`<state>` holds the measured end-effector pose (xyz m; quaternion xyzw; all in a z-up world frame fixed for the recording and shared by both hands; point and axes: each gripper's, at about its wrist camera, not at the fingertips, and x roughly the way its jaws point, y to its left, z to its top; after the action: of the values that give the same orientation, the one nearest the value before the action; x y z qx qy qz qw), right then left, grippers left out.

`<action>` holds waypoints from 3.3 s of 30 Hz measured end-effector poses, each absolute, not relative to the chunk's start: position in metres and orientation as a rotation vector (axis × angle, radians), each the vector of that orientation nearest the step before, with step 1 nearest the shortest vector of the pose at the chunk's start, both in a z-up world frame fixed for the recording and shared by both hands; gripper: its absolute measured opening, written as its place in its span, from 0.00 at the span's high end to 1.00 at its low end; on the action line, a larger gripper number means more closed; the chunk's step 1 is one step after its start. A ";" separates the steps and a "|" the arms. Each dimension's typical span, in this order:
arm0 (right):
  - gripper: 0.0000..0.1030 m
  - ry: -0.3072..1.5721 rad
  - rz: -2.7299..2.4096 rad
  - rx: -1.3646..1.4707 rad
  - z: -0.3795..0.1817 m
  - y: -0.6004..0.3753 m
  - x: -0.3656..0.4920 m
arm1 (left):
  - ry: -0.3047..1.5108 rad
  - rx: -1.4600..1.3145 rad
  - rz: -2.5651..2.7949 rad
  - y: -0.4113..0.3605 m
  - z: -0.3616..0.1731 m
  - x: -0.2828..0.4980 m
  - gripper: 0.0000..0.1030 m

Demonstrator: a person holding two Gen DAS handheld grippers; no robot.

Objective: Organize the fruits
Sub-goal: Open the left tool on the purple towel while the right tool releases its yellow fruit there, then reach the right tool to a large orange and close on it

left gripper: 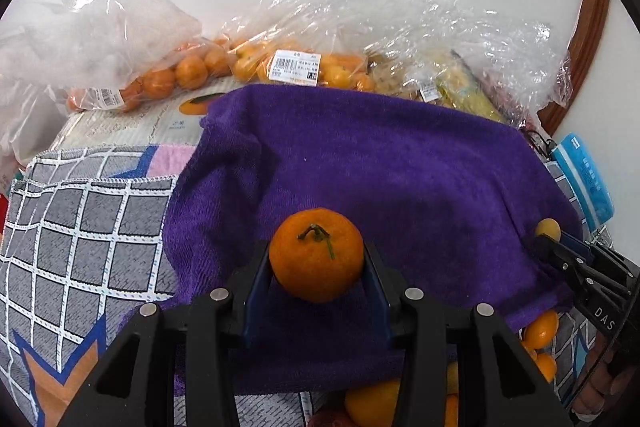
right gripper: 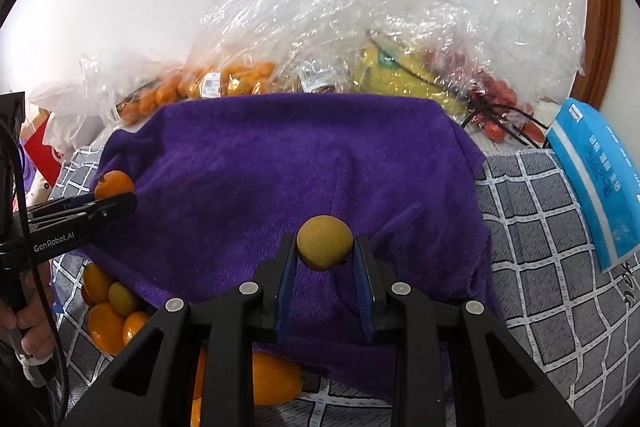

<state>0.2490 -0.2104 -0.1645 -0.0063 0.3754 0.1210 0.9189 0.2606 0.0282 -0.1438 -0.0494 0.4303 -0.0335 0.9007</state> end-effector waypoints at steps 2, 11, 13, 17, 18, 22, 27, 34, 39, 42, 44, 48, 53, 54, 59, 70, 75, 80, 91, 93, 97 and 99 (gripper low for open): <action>0.73 0.772 0.244 -0.015 -0.165 -0.210 0.249 | 0.905 -0.109 -0.063 0.028 -0.147 0.262 0.60; 0.72 0.783 0.251 -0.025 -0.166 -0.208 0.251 | 0.907 -0.061 -0.042 0.023 -0.150 0.262 0.59; 0.68 0.768 0.251 -0.034 -0.163 -0.207 0.248 | 0.905 -0.066 -0.047 0.023 -0.149 0.262 0.59; 0.40 0.717 0.253 -0.043 -0.154 -0.205 0.241 | 0.885 -0.081 -0.055 0.025 -0.144 0.259 0.54; 0.36 0.710 0.254 -0.046 -0.152 -0.205 0.240 | 0.876 -0.084 -0.057 0.026 -0.142 0.257 0.50; 0.24 0.681 0.244 -0.048 -0.146 -0.205 0.237 | 0.843 -0.096 -0.065 0.027 -0.134 0.252 0.46; 0.15 0.664 0.186 -0.069 -0.135 -0.205 0.233 | 0.809 -0.079 -0.040 0.025 -0.125 0.244 0.46; 0.08 0.624 0.132 -0.018 -0.104 -0.208 0.207 | 0.712 -0.025 -0.046 0.016 -0.094 0.221 0.46; 0.08 0.570 0.201 0.061 -0.088 -0.216 0.169 | 0.685 -0.021 -0.079 0.012 -0.074 0.193 0.46; 0.08 0.547 0.175 0.050 -0.085 -0.217 0.148 | 0.682 -0.041 -0.110 0.013 -0.066 0.175 0.46; 0.08 0.558 0.165 0.044 -0.084 -0.217 0.137 | 0.671 -0.050 -0.115 0.013 -0.062 0.161 0.46; 0.08 0.569 0.155 0.020 -0.083 -0.213 0.114 | 0.676 -0.038 -0.119 0.013 -0.061 0.137 0.46; 0.08 0.531 0.167 -0.021 -0.083 -0.203 0.088 | 0.690 -0.073 -0.112 0.022 -0.063 0.116 0.46; 0.08 0.527 0.169 -0.025 -0.082 -0.200 0.083 | 0.691 -0.083 -0.107 0.025 -0.063 0.112 0.46; 0.08 0.525 0.191 -0.018 -0.078 -0.192 0.070 | 0.679 -0.097 -0.089 0.038 -0.060 0.095 0.46; 0.20 0.613 0.205 0.110 -0.091 -0.203 0.076 | 0.696 -0.131 -0.065 0.056 -0.070 0.086 0.46; 0.23 0.641 0.200 0.142 -0.099 -0.206 0.076 | 0.711 -0.136 -0.077 0.061 -0.077 0.087 0.46; 0.30 0.691 0.212 0.138 -0.112 -0.206 0.083 | 0.724 -0.146 -0.062 0.066 -0.085 0.090 0.46; 0.39 0.720 0.211 0.087 -0.141 -0.191 0.096 | 0.784 -0.139 -0.041 0.075 -0.110 0.107 0.46; 0.43 0.738 0.221 0.088 -0.147 -0.189 0.103 | 0.801 -0.146 -0.043 0.077 -0.116 0.111 0.46; 0.54 0.746 0.205 0.059 -0.156 -0.183 0.113 | 0.829 -0.158 -0.045 0.081 -0.124 0.118 0.46; 0.55 0.756 0.203 0.051 -0.161 -0.181 0.118 | 0.852 -0.156 -0.059 0.081 -0.129 0.123 0.46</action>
<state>0.1178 -0.1812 -0.1607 0.0247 0.3683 0.0990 0.9241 0.1225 0.0813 -0.1290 -0.0758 0.4130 -0.0288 0.9071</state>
